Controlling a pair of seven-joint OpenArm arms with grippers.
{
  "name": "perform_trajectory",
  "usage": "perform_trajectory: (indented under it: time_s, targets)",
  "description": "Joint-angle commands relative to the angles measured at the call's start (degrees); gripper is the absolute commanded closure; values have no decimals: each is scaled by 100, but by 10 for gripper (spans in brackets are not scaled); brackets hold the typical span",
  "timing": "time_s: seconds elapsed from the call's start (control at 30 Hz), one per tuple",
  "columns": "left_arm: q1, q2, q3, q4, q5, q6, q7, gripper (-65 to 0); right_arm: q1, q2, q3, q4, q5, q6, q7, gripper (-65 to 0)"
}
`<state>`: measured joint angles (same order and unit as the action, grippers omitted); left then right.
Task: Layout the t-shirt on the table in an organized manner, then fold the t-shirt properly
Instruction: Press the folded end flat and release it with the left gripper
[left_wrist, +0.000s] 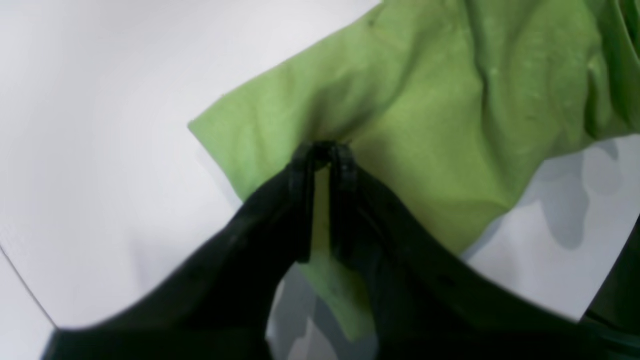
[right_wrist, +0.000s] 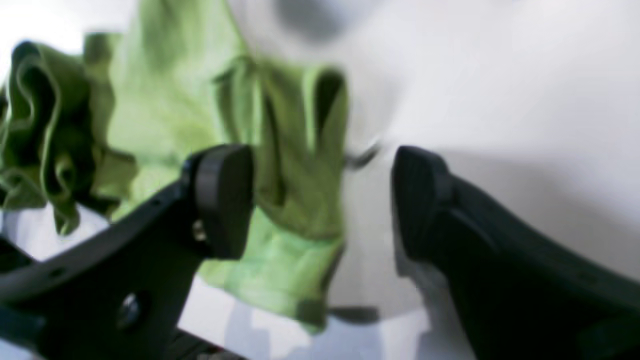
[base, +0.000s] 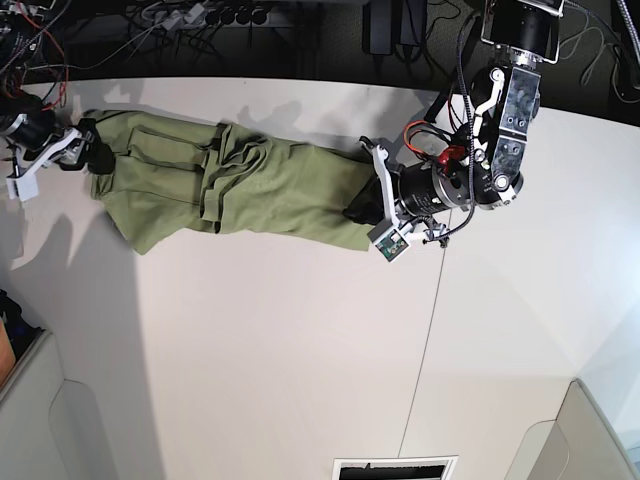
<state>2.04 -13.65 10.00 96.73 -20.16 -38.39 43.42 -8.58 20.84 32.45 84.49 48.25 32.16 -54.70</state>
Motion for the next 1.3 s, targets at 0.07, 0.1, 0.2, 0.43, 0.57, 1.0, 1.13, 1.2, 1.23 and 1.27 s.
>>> perform_trajectory:
  time_s: [0.07, 0.1, 0.2, 0.43, 0.57, 1.0, 1.13, 1.2, 1.23, 1.27]
  targets:
    - [-107, -17, -22, 74, -98, -48, -125, -70, 46, -85, -68, 74, 129, 87, 26, -433]
    - [-107, -17, -22, 74, -144, -48, -125, -70, 46, -140, -92, 74, 136, 107, 26, -433]
    - [-105, -20, -22, 74, -173, -48, -118, -70, 48, -286, -120, 76, 236, 129, 70, -432]
    - [-114, -20, -22, 74, -527, -96, 0, -70, 63, -385, -125, 76, 229, 125, 219, -95]
    - [-164, -17, -22, 85, -1469, -161, 382, -70, 63, -376, -122, 79, 22, 125, 282, 0]
    - [-68, -22, -538, 136, -1281, -161, 483, -70, 109, 474, -116, 111, -227, 103, 621, 0]
    - [87, -9, -535, -369, -1283, -161, 350, -70, 256, 468, -118, 317, -76, 107, 470, 0]
    - [133, 33, -535, -647, -1276, -161, 203, -70, 251, 463, -118, 492, -7, 107, 472, 0]
    - [129, 59, -535, -796, -1283, -161, 170, -70, 251, 446, -118, 595, 24, 105, 468, 0]
    - [127, 87, -535, -927, -1281, -161, 153, -70, 251, 413, -118, 708, 46, 107, 466, 0]
